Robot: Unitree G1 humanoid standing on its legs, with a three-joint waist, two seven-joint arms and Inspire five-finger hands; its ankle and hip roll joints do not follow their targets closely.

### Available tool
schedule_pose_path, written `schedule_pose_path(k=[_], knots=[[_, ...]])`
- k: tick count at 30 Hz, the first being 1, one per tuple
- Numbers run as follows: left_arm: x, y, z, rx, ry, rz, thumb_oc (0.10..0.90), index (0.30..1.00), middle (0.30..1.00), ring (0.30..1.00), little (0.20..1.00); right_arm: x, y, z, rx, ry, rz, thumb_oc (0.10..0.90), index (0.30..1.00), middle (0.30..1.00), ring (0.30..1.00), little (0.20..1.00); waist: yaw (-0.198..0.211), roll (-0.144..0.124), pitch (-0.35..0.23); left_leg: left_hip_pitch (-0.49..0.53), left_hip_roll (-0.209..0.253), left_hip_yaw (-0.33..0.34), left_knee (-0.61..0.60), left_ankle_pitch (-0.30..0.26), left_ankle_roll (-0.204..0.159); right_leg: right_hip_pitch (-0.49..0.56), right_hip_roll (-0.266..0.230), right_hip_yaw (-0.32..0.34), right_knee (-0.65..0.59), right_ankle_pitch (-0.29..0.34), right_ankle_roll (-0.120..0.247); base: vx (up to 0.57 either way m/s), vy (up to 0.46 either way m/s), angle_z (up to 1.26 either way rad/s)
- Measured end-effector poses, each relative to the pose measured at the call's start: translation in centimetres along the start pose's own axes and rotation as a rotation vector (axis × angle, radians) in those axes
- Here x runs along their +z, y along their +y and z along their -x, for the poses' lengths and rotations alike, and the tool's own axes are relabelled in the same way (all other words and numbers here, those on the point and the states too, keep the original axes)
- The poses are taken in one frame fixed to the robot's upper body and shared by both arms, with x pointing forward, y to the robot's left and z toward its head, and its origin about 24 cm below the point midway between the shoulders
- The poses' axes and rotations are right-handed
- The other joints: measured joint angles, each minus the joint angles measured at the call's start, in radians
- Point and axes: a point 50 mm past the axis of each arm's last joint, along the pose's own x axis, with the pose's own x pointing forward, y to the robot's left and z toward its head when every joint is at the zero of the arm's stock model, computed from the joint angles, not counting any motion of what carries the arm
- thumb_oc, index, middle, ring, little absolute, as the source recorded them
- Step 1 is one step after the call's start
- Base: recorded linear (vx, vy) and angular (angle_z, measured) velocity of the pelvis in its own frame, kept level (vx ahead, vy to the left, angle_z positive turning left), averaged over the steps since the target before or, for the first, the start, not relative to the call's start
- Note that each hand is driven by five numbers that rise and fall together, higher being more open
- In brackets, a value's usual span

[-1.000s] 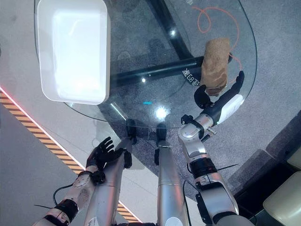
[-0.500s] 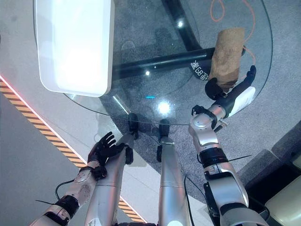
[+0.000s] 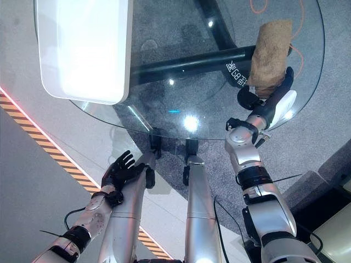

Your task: Wipe the table with a cloth and put it in the basket.

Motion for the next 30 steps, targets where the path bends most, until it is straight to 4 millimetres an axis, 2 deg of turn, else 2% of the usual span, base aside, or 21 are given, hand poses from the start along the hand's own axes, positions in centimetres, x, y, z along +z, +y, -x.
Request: schedule_pose_path(k=[4, 5, 6, 7, 8, 9, 10, 11, 12, 13, 14, 15, 17, 21, 26, 30], knots=[[0.3, -0.2, -0.1, -0.01, -0.014, 0.006, 0.8, 0.9, 0.9, 0.9, 0.9, 0.5, -0.2, -0.9, -0.02, -0.005, 0.017, 0.8, 0.9, 0.9, 0.9, 0.9, 0.002, -0.001, -0.001, -0.02, -0.011, -0.01, -0.006, -0.002, -0.007, -0.017, -0.008, -0.004, -0.003, 0.002, -0.003, 0.0, -0.003, 0.04], [0.3, -0.3, -0.1, -0.016, -0.014, 0.005, 0.8, 0.9, 0.9, 0.9, 0.9, 0.6, -0.2, -1.1, -0.024, -0.003, 0.025, 0.8, 0.9, 0.9, 0.9, 0.9, 0.001, -0.001, -0.001, -0.02, -0.018, -0.01, -0.013, -0.015, -0.029, -0.018, -0.012, -0.002, -0.008, 0.002, -0.003, 0.01, -0.009, 0.06], [0.3, -0.4, -0.1, -0.018, -0.013, 0.012, 0.8, 0.9, 0.9, 0.9, 0.9, 0.7, -0.2, -1.4, -0.03, -0.001, 0.028, 0.737, 0.846, 0.846, 0.846, 0.837, -0.001, -0.001, -0.001, -0.026, -0.029, -0.017, 0.008, -0.031, -0.049, -0.019, -0.028, 0.003, -0.015, 0.004, -0.007, 0.0, 0.0, 0.0], [0.4, -0.5, -0.1, -0.027, -0.019, 0.03, 0.8, 0.9, 0.9, 0.9, 0.9, 0.7, -0.4, -1.7, -0.034, 0.002, 0.038, 0.564, 0.698, 0.698, 0.698, 0.664, 0.005, 0.008, -0.004, -0.053, -0.035, -0.038, 0.07, -0.069, -0.041, -0.022, -0.032, -0.014, 0.001, 0.004, -0.006, 0.01, -0.005, -0.29], [0.6, -0.5, -0.1, -0.033, -0.025, 0.03, 0.8, 0.9, 0.9, 0.9, 0.9, 0.8, -0.4, -1.9, -0.032, 0.0, 0.047, 0.347, 0.512, 0.512, 0.512, 0.447, 0.026, 0.007, -0.004, -0.059, -0.032, -0.047, 0.087, -0.056, -0.049, -0.032, -0.014, -0.014, 0.028, -0.002, 0.006, 0.01, 0.0, -0.36], [0.7, -0.8, -0.2, -0.039, -0.033, 0.038, 0.8, 0.9, 0.9, 0.9, 0.9, 1.2, -0.5, -2.2, -0.037, -0.006, 0.047, 0.226, 0.408, 0.408, 0.408, 0.326, 0.028, 0.008, -0.005, -0.066, -0.035, -0.046, 0.081, -0.056, -0.053, -0.047, -0.005, -0.004, 0.057, -0.01, 0.006, 0.01, 0.002, -0.25], [1.1, -0.7, -0.3, -0.042, -0.049, 0.032, 0.8, 0.9, 0.9, 0.9, 0.9, 1.6, -0.5, -2.4, -0.048, -0.016, 0.042, 0.174, 0.364, 0.364, 0.364, 0.274, 0.024, 0.008, -0.005, -0.071, -0.039, -0.048, 0.057, -0.062, -0.062, -0.056, 0.006, -0.015, 0.079, -0.019, -0.008, 0.01, 0.006, 0.23], [1.5, -0.8, -0.4, -0.048, -0.061, 0.029, 0.8, 0.9, 0.9, 0.9, 0.9, 2.1, -1.2, -3.1, -0.082, -0.03, 0.049, 0.1, 0.3, 0.3, 0.3, 0.2, 0.002, 0.009, -0.005, -0.098, -0.059, -0.048, 0.099, -0.095, -0.063, -0.048, -0.017, -0.011, 0.039, -0.019, -0.012, 0.01, 0.01, 0.28], [1.5, -0.9, -0.4, -0.048, -0.056, 0.054, 0.8, 0.9, 0.9, 0.9, 0.9, 2.5, -1.7, -3.7, -0.094, -0.042, 0.055, 0.1, 0.3, 0.3, 0.3, 0.2, 0.003, 0.015, -0.003, -0.127, -0.058, -0.058, 0.25, -0.144, -0.001, -0.053, -0.03, -0.029, 0.041, -0.016, -0.017, 0.0, 0.0, 0.0], [1.4, -0.9, -0.4, -0.047, -0.055, 0.055, 0.8, 0.9, 0.9, 0.9, 0.9, 2.6, -2.0, -4.0, -0.088, -0.051, 0.066, 0.1, 0.3, 0.3, 0.3, 0.2, 0.021, 0.015, -0.004, -0.087, -0.045, -0.084, 0.295, -0.204, 0.013, -0.061, -0.022, -0.031, 0.058, -0.024, -0.006, 0.01, 0.011, -0.15], [1.6, -1.2, -0.7, -0.051, -0.056, 0.054, 0.8, 0.9, 0.9, 0.9, 0.9, 3.1, -2.6, -4.5, -0.099, -0.068, 0.073, 0.1, 0.3, 0.3, 0.3, 0.2, 0.015, 0.016, -0.003, -0.087, -0.062, -0.074, 0.263, -0.209, -0.029, -0.069, -0.023, -0.016, 0.061, -0.026, 0.002, 0.01, 0.009, -0.13], [1.6, -1.2, -0.7, -0.051, -0.062, 0.056, 0.8, 0.9, 0.9, 0.9, 0.9, 3.3, -2.9, -4.8, -0.108, -0.074, 0.071, 0.1, 0.3, 0.3, 0.3, 0.2, 0.014, 0.017, -0.004, -0.084, -0.069, -0.074, 0.236, -0.199, -0.045, -0.067, -0.017, 0.0, 0.035, -0.015, 0.001, 0.01, 0.006, 0.13], [1.3, -1.0, -0.5, -0.047, -0.051, 0.048, 0.8, 0.9, 0.9, 0.9, 0.9, 3.5, -3.2, -5.0, -0.119, -0.062, 0.051, 0.1, 0.3, 0.3, 0.3, 0.2, 0.017, 0.018, -0.004, -0.086, -0.069, -0.078, 0.223, -0.186, -0.038, -0.063, -0.016, -0.004, 0.014, 0.017, 0.015, 0.01, 0.002, 0.06], [0.6, -1.1, -0.4, -0.052, -0.021, 0.032, 0.8, 0.9, 0.9, 0.9, 0.9, 3.5, -3.2, -5.0, -0.128, -0.055, 0.035, 0.1, 0.3, 0.3, 0.3, 0.2, 0.024, 0.018, -0.004, -0.079, -0.068, -0.081, 0.203, -0.163, -0.044, -0.062, -0.015, -0.005, 0.009, 0.019, 0.013, 0.01, 0.003, 0.08], [0.4, -1.2, -0.4, -0.052, -0.016, 0.034, 0.8, 0.9, 0.9, 0.9, 0.9, 4.0, -2.1, -4.3, -0.088, -0.067, 0.002, 0.1, 0.3, 0.3, 0.3, 0.2, 0.019, 0.015, -0.002, -0.056, -0.053, -0.085, 0.171, -0.141, -0.027, -0.045, -0.003, -0.009, -0.016, 0.032, 0.015, 0.0, 0.011, -0.05], [0.2, -1.1, -0.4, -0.048, -0.011, 0.035, 0.8, 0.9, 0.9, 0.9, 0.9, 3.8, -1.7, -4.0, -0.077, -0.058, -0.003, 0.1, 0.3, 0.3, 0.3, 0.2, 0.019, 0.015, -0.002, -0.042, -0.043, -0.093, 0.16, -0.136, -0.028, -0.03, 0.002, -0.012, -0.027, 0.034, 0.012, 0.0, 0.007, 0.0]])
